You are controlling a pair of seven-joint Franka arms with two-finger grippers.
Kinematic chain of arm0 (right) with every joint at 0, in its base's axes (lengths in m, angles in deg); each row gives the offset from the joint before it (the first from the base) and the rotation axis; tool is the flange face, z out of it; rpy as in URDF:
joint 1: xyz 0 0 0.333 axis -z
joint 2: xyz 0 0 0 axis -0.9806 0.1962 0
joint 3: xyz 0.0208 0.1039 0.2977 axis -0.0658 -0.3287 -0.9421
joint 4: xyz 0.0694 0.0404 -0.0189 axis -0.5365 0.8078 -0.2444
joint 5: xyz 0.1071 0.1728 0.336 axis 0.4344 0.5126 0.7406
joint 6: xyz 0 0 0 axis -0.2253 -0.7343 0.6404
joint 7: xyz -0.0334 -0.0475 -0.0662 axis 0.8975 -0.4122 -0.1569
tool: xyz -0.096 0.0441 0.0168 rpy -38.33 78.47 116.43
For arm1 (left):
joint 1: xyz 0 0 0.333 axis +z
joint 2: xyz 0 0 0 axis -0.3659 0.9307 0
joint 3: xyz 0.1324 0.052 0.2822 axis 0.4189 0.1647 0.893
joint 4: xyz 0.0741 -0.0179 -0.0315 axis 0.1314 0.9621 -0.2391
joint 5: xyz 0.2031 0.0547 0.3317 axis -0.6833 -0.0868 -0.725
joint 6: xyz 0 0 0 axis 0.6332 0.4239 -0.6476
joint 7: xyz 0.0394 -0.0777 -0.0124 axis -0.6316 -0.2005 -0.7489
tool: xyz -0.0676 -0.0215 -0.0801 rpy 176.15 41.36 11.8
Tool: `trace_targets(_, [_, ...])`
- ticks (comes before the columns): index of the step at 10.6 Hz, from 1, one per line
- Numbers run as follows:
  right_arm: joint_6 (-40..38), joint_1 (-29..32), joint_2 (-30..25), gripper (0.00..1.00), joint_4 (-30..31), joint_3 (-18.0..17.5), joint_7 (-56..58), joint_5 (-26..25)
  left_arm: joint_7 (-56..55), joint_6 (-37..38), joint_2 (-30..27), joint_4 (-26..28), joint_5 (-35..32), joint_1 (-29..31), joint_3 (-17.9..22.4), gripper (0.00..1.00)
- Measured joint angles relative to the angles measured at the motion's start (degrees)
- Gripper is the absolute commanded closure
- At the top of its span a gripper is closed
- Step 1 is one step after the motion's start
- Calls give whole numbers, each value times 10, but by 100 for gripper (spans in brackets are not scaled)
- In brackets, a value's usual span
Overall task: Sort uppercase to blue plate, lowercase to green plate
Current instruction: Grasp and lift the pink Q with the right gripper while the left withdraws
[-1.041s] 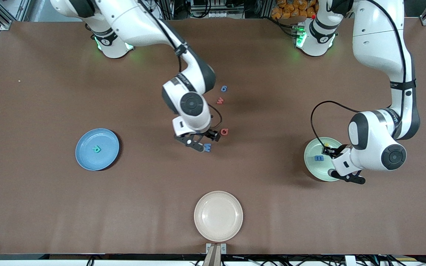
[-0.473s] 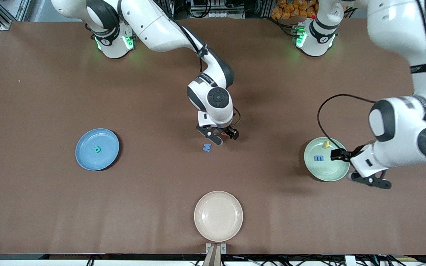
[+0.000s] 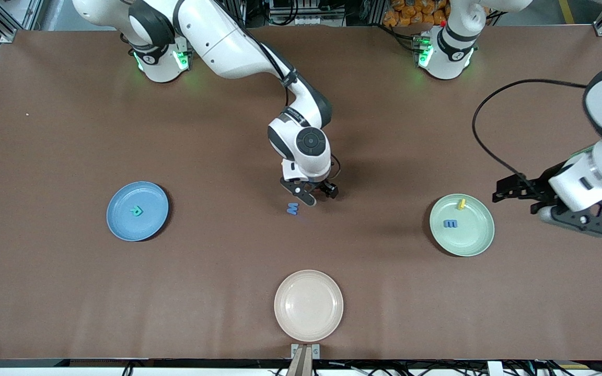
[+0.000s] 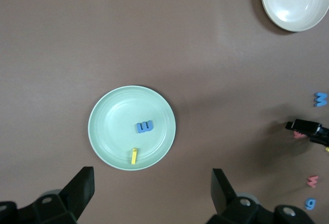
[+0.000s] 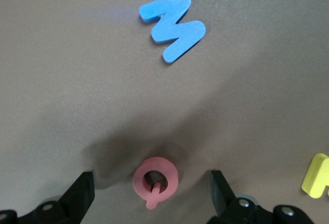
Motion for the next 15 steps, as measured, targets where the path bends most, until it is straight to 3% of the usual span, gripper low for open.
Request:
trace_targets(1, [0,0,0,0,-1,0,0,0,-7,10,-6,0,0,-14,25,0])
trace_targets(2, [0,0,0,21,-2,0,0,0,-23,22,-10,-3,0,-25,45,0])
trace_targets(3, [0,-1,0,76,-2,0,0,0,-44,35,-13,-10,-5,-29,51,0])
trace_targets(4, [0,-1,0,100,-2,0,0,0,-71,46,-16,-19,-19,-32,52,0])
trace_targets(10, [-3,-10,-1,100,-9,4,3,-3,-230,91,-56,-45,-57,-51,43,0])
trace_targets(13, [-3,-8,-9,100,-16,9,17,-3,-247,100,-74,-45,-58,-51,35,0])
trace_targets(15, [-9,7,-29,100,-20,13,51,-2,-249,105,-75,-44,-58,-51,7,0])
